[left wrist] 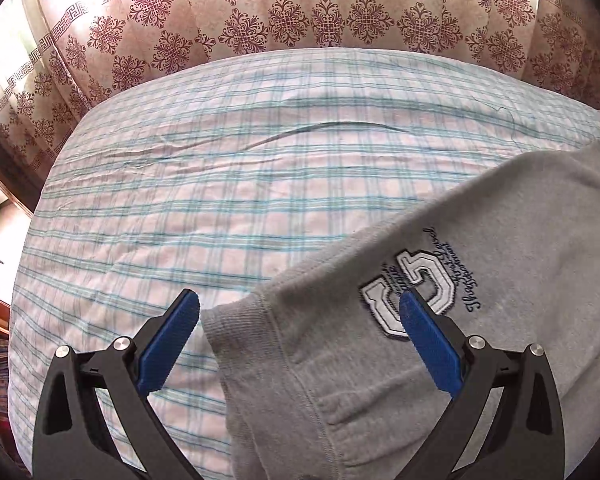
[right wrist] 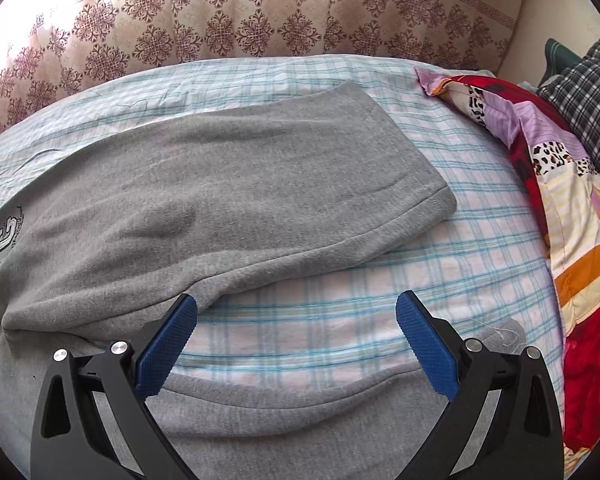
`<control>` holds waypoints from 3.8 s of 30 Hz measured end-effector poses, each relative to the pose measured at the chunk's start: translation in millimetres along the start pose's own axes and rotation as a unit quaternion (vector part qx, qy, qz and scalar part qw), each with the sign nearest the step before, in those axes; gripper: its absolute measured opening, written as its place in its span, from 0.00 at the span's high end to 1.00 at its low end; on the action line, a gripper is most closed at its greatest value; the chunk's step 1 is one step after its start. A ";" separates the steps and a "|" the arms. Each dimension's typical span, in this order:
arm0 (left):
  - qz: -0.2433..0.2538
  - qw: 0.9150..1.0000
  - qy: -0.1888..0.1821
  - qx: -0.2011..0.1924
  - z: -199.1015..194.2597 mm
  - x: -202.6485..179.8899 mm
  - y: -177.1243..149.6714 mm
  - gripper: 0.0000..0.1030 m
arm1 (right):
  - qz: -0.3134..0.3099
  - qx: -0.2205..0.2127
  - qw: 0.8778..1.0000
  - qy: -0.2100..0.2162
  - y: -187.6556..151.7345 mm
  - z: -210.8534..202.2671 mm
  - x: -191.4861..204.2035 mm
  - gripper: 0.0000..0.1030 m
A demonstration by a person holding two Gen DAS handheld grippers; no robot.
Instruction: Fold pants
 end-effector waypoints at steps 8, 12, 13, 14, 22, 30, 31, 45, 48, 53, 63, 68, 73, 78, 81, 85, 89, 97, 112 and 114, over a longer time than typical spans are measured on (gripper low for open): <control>0.016 0.997 -0.056 0.044 44.6 6.2 0.4 0.21 | -0.007 0.012 1.000 -0.010 2.6 5.5 13.1 0.05; 0.030 0.997 -0.051 0.047 51.2 3.2 -2.8 0.24 | -0.011 0.017 1.000 -0.019 4.0 6.6 15.4 0.05; 0.031 0.997 -0.050 0.046 50.6 2.6 -3.0 0.26 | -0.013 0.019 0.999 -0.024 4.4 7.3 15.9 0.05; 0.030 0.997 -0.050 0.043 49.3 3.1 -3.2 0.36 | -0.012 0.020 0.999 -0.026 5.1 7.8 16.4 0.05; -0.017 0.997 -0.071 0.028 4.8 13.3 -14.1 0.83 | 0.014 0.014 1.000 -0.012 19.3 11.6 8.9 0.05; 0.028 0.993 -0.109 -0.031 -78.0 0.6 -49.6 0.87 | 0.076 -0.006 0.997 -0.007 55.1 17.3 -20.7 0.05; 0.032 0.993 -0.112 -0.033 -84.7 -0.8 -53.4 0.87 | 0.085 -0.008 0.996 -0.006 61.3 18.6 -24.9 0.05; 0.056 0.988 -0.145 -0.017 -123.2 -8.8 -123.7 0.87 | 0.191 -0.004 0.981 0.038 178.0 70.8 -60.0 0.05; 0.049 0.988 -0.143 -0.010 -122.7 -4.0 -130.7 0.87 | 0.222 0.009 0.974 0.043 200.6 95.7 -67.0 0.05; 0.027 0.990 -0.135 0.004 -117.9 12.9 -139.1 0.87 | 0.249 0.033 0.968 0.015 224.3 140.1 -74.8 0.05; 0.016 0.983 -0.183 0.018 -109.3 -1.2 -129.3 0.52 | 0.223 0.081 0.968 -0.086 235.4 198.3 -74.4 0.30; 0.003 0.980 -0.197 0.039 -102.0 -10.1 -130.0 0.38 | 0.228 0.068 0.969 -0.072 229.4 184.6 -80.1 0.70; -0.026 0.976 -0.210 0.053 -100.5 -9.5 -134.6 0.33 | 0.258 0.045 0.965 -0.022 218.2 153.3 -94.1 0.91; -0.066 0.970 -0.224 0.072 -94.5 -11.8 -143.1 0.33 | 0.263 0.021 0.965 0.005 201.9 119.1 -103.7 0.95; -0.103 0.961 -0.240 0.093 -85.8 -16.0 -148.6 0.32 | 0.253 0.011 0.967 0.013 188.1 98.7 -104.8 0.95; -0.184 0.942 -0.252 0.119 -68.1 -16.2 -150.8 0.32 | 0.244 -0.010 0.970 0.020 171.9 67.7 -115.1 0.95; -0.237 0.928 -0.259 0.123 -55.4 -23.5 -146.9 0.32 | 0.239 -0.027 0.970 0.012 150.5 40.1 -128.1 0.95; -0.322 0.904 -0.260 0.109 -41.2 -15.0 -123.1 0.51 | 0.277 -0.016 0.958 0.068 113.9 30.8 -156.6 0.94; -0.264 0.917 -0.288 0.084 -92.7 -0.7 -127.4 0.95 | 0.289 -0.002 0.950 0.116 179.4 81.2 -124.9 0.40; -0.259 0.917 -0.287 0.095 -92.7 2.0 -138.1 0.95 | 0.288 0.004 0.950 0.120 191.5 92.8 -114.9 0.40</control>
Point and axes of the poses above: each gripper's, at about its wrist camera, not at the fingertips, and z roughly the way its jaws point, x to its left, y to its top, the point moved 1 cm from there along z, roughly the way its jaws point, and after that the axes turned 10 degrees about y, right-handed, at the moved point
